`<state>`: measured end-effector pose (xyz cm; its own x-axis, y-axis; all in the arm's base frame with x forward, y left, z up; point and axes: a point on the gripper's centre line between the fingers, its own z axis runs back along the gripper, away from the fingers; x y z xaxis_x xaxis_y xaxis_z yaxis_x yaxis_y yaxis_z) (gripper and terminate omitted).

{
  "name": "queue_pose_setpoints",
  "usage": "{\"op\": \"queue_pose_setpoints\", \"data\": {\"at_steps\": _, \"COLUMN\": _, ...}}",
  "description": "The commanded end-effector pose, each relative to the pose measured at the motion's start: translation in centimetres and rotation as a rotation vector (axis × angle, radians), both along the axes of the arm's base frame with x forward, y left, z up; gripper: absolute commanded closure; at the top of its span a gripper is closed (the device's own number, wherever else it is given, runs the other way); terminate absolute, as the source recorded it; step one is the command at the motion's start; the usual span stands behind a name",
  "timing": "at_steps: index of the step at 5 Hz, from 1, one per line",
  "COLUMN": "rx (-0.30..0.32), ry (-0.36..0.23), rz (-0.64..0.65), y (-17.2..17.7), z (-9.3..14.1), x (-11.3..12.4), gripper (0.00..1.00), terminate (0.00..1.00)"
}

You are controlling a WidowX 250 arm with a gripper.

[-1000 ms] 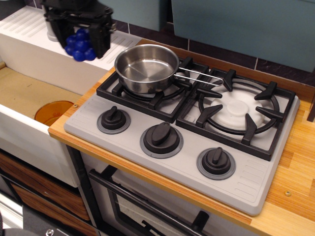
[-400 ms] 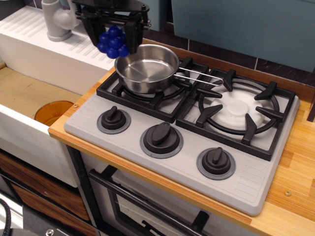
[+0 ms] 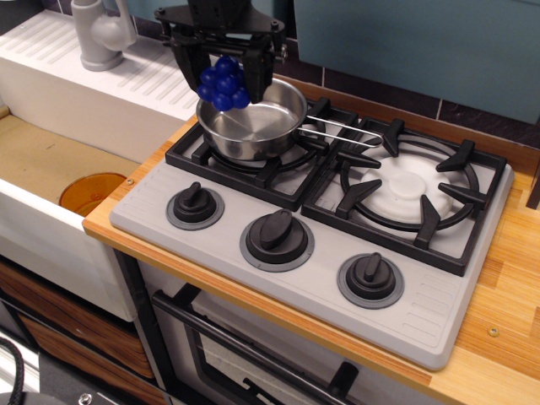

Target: Put pot or pan on stove and put blueberry in pot or pan

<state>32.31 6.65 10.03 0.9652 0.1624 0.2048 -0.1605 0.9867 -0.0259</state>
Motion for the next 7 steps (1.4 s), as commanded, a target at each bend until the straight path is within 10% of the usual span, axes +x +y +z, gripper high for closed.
{"op": "queue_pose_setpoints", "data": {"at_steps": 1, "rx": 0.002, "ry": -0.047, "rz": -0.027, "y": -0.1, "z": 2.5, "x": 1.0, "gripper": 0.00, "terminate": 0.00}}
{"op": "queue_pose_setpoints", "data": {"at_steps": 7, "rx": 0.024, "ry": 0.027, "rz": -0.019, "y": 1.2, "z": 6.9, "x": -1.8, "gripper": 0.00, "terminate": 0.00}}
